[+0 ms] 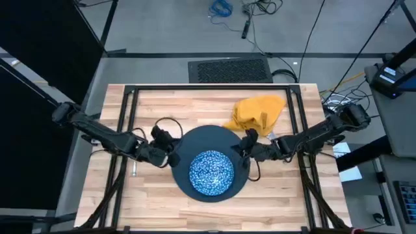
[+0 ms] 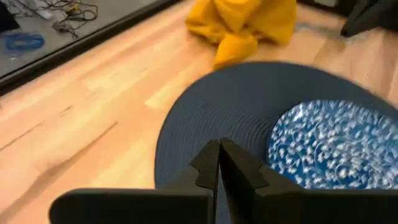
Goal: Set table place
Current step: Fold the yellow table napkin
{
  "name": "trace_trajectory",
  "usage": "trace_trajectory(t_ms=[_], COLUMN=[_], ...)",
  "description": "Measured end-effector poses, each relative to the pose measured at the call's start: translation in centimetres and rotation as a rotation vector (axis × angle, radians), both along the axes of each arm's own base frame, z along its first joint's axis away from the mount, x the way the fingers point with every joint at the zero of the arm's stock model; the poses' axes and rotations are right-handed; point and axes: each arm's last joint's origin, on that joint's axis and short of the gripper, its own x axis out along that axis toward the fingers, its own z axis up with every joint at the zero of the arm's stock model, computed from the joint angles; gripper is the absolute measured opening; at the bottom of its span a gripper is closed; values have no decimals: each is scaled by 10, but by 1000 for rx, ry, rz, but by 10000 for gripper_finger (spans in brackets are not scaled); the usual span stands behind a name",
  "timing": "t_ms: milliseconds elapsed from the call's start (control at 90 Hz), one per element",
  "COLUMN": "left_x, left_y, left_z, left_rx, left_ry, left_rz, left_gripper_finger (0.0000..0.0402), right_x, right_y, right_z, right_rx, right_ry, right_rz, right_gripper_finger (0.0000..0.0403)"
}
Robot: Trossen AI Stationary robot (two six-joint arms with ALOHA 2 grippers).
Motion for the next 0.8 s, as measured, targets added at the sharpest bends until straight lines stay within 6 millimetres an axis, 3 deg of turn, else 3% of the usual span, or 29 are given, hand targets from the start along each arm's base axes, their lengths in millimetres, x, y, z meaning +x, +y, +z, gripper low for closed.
trace_trajectory(t_ms=[133, 267, 478, 633, 800], left_x=[1, 4, 10, 16, 20], left_y=[1, 6, 15, 13, 13], left_z=[-1, -6, -2, 15, 39], left_rx=[-11, 8, 68, 149, 266], left_ry=[-9, 18, 8, -2, -30], left_rz=[24, 48, 71, -2, -83], left_gripper_finger=[0, 0, 0, 0, 0], right_x=[1, 1, -2, -23, -44], right_y=[-7, -8, -4, -11, -12], right_z=[1, 1, 3, 13, 32], right_rx=[-80, 36, 38, 31, 87], right_ry=[23, -14, 12, 85, 46], right_rz=[20, -39, 34, 11, 1], right_gripper_finger=[0, 0, 0, 0, 0])
